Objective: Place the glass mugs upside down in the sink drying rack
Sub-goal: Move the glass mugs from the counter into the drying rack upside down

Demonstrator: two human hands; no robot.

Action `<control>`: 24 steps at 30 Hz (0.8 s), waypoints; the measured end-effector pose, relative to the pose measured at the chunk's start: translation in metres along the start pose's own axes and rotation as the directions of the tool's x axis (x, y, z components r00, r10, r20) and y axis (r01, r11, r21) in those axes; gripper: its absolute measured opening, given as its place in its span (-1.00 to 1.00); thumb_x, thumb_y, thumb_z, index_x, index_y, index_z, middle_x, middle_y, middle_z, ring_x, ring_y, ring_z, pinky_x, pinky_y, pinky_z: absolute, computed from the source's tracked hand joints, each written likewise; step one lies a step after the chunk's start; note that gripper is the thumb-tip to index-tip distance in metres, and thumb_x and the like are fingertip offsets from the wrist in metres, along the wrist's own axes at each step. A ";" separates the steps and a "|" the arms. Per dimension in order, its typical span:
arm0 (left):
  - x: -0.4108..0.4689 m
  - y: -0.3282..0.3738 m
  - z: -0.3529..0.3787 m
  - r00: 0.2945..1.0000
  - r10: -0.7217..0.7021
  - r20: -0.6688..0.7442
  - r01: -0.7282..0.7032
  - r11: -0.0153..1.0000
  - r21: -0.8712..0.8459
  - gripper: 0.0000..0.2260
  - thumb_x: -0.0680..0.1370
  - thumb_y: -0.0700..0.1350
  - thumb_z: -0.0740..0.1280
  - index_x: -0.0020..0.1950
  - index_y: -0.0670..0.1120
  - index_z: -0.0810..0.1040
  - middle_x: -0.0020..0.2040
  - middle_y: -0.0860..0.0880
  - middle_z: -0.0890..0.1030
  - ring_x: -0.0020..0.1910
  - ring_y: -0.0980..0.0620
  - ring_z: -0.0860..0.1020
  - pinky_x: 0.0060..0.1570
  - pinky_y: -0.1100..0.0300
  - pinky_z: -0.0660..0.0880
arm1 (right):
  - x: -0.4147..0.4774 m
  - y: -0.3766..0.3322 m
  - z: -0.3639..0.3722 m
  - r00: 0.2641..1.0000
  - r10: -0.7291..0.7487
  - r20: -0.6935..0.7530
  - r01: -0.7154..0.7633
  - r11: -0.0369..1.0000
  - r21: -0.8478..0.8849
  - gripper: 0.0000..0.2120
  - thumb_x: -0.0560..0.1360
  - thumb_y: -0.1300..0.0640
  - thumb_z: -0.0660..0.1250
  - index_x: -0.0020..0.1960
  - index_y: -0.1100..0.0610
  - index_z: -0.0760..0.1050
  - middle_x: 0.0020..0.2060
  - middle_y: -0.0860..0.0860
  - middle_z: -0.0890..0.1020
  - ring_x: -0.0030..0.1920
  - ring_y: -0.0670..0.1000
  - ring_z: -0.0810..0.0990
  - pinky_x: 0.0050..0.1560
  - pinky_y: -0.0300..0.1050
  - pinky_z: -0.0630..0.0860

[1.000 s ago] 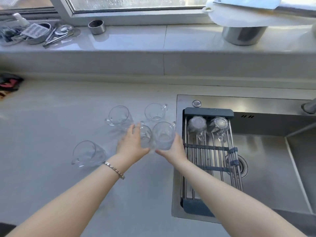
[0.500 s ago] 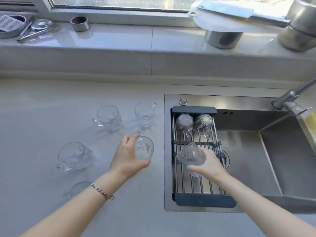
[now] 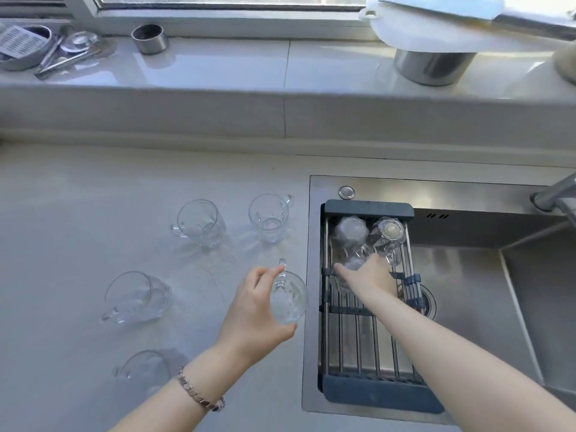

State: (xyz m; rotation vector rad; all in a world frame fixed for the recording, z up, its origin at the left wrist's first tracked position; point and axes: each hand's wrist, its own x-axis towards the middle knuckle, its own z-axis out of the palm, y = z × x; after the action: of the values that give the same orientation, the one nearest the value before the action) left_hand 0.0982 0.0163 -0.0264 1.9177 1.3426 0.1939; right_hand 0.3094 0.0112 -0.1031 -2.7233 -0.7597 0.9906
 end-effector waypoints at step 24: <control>0.043 0.111 0.069 0.700 -0.322 0.638 0.680 0.573 -0.457 -0.56 0.44 0.22 0.35 0.11 -0.09 0.46 -0.06 -0.11 0.62 -0.19 -0.03 0.64 -0.07 0.10 0.60 | -0.062 0.118 -0.075 0.578 -0.745 -0.332 0.791 0.612 0.005 -0.39 0.26 -0.09 0.45 0.24 0.06 0.36 0.18 0.00 0.44 0.10 0.00 0.49 0.04 -0.20 0.47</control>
State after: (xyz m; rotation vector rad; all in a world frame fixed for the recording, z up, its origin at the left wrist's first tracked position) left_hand 0.2351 0.0023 -0.0133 0.8013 1.1932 -0.1113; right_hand 0.3649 -0.1190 -0.0454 -1.9414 -1.5315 0.3781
